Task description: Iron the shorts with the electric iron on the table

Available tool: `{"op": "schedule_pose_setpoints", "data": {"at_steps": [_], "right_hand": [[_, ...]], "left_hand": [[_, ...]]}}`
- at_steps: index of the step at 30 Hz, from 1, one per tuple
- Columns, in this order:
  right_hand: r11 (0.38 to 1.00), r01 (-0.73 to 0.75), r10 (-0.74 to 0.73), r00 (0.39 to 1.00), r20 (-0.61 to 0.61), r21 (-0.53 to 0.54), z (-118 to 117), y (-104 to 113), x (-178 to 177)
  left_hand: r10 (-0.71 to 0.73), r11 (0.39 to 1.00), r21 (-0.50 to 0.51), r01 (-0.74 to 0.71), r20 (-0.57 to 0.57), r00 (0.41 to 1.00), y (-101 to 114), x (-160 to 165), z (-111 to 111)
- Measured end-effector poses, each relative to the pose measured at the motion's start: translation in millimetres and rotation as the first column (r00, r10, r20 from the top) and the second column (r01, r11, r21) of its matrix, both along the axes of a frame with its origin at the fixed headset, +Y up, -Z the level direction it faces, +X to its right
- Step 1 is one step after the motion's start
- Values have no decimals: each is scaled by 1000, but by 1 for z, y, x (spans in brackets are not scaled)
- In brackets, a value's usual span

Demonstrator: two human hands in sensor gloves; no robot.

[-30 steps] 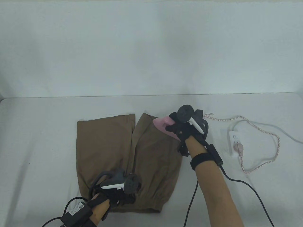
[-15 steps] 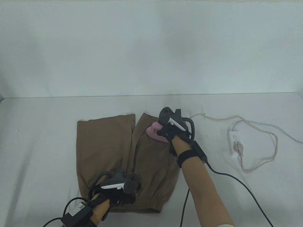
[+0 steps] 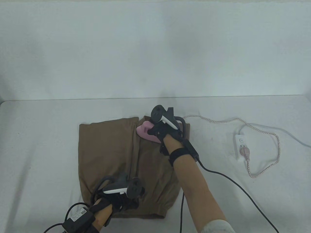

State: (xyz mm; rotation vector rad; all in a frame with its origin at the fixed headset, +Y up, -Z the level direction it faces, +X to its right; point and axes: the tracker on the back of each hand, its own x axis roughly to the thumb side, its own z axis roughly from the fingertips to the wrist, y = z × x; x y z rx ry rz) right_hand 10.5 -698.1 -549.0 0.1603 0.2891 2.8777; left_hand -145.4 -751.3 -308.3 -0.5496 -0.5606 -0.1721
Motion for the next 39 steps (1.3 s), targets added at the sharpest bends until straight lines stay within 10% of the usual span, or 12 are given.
{"op": "schedule_pose_setpoints", "data": {"at_steps": [16, 39], "right_hand": [[997, -72, 74, 991, -107, 25, 0, -4, -57], [987, -154, 152, 987, 55, 41, 23, -4, 74]], "left_hand": [[-1, 1000, 1, 1, -7, 1000, 0, 0, 0], [-8, 1000, 0, 8, -4, 1000, 0, 1, 0]]}}
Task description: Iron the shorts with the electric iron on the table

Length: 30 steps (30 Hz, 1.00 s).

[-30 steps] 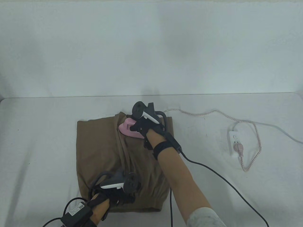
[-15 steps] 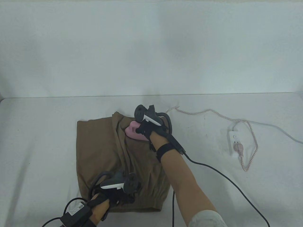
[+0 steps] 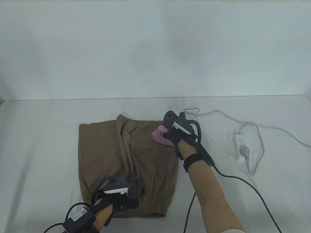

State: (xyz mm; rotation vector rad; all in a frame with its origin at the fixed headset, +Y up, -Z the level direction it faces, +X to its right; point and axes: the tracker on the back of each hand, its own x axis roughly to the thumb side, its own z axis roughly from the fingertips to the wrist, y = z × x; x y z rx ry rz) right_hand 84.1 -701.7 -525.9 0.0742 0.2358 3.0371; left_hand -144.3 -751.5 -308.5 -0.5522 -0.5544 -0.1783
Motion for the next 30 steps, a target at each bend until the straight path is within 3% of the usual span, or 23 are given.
{"op": "schedule_pose_setpoints", "data": {"at_steps": [4, 10, 30], "right_hand": [[999, 37, -37, 998, 45, 1, 3, -2, 19], [998, 58, -58, 997, 41, 6, 4, -1, 11], [963, 270, -270, 953, -137, -13, -1, -2, -115]], "left_hand": [[-1, 1000, 1, 1, -1, 1000, 0, 0, 0], [-2, 1000, 2, 2, 3, 1000, 0, 1, 0], [2, 1000, 2, -2, 5, 1000, -1, 1, 0]]}}
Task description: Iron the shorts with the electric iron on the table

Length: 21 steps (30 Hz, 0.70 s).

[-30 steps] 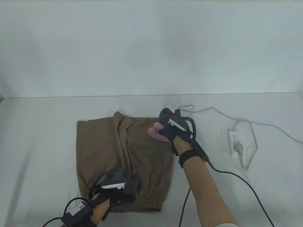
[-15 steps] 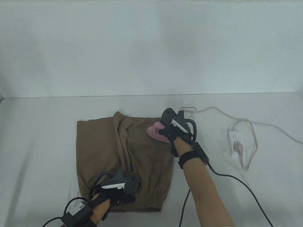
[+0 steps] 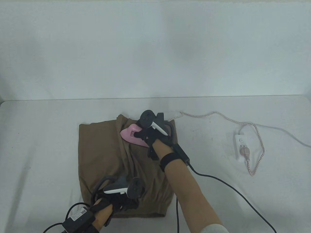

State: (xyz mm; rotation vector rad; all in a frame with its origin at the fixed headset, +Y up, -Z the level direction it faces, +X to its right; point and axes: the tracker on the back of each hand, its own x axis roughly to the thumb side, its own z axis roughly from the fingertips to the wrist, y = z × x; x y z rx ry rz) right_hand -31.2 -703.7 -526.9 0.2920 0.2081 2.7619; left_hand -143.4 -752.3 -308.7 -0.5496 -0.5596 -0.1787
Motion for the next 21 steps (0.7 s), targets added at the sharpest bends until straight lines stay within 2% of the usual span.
{"op": "schedule_pose_setpoints", "data": {"at_steps": [5, 10, 12, 21], "right_hand": [[998, -56, 57, 998, -32, 18, 2, -2, -15], [998, -55, 55, 998, -7, -1, 1, -4, -6], [995, -95, 95, 995, 3, 21, 1, -4, 4], [998, -62, 63, 994, 85, -12, 2, -5, 52]], "left_hand": [[0, 1000, 0, 0, 0, 1000, 0, 0, 0], [3, 1000, -2, -3, -3, 1000, 0, 0, 0], [3, 1000, -2, -3, -4, 1000, 0, -1, 0], [0, 1000, -1, 0, -5, 1000, 0, 0, 0]]}}
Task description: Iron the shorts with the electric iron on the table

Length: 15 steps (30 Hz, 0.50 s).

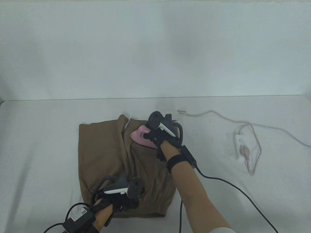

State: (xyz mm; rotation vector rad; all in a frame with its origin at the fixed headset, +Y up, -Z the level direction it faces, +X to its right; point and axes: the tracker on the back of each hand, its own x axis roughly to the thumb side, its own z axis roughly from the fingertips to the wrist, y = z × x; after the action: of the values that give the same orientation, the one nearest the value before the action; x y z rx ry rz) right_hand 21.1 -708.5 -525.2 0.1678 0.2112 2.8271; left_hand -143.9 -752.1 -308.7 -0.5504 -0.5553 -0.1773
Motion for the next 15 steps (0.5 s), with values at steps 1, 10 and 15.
{"op": "schedule_pose_setpoints", "data": {"at_steps": [1, 10, 15], "right_hand": [[1000, -10, 10, 1000, 7, 2, 1, 0, 6], [989, -149, 149, 987, 57, 6, 6, 1, 41], [988, -152, 154, 982, 113, -22, 9, 2, 62]], "left_hand": [[0, 1000, 0, 0, 0, 1000, 0, 0, 0], [-4, 1000, 3, 4, 1, 1000, 0, 0, 1], [-9, 1000, 5, 9, 4, 1000, 0, 1, 1]]}}
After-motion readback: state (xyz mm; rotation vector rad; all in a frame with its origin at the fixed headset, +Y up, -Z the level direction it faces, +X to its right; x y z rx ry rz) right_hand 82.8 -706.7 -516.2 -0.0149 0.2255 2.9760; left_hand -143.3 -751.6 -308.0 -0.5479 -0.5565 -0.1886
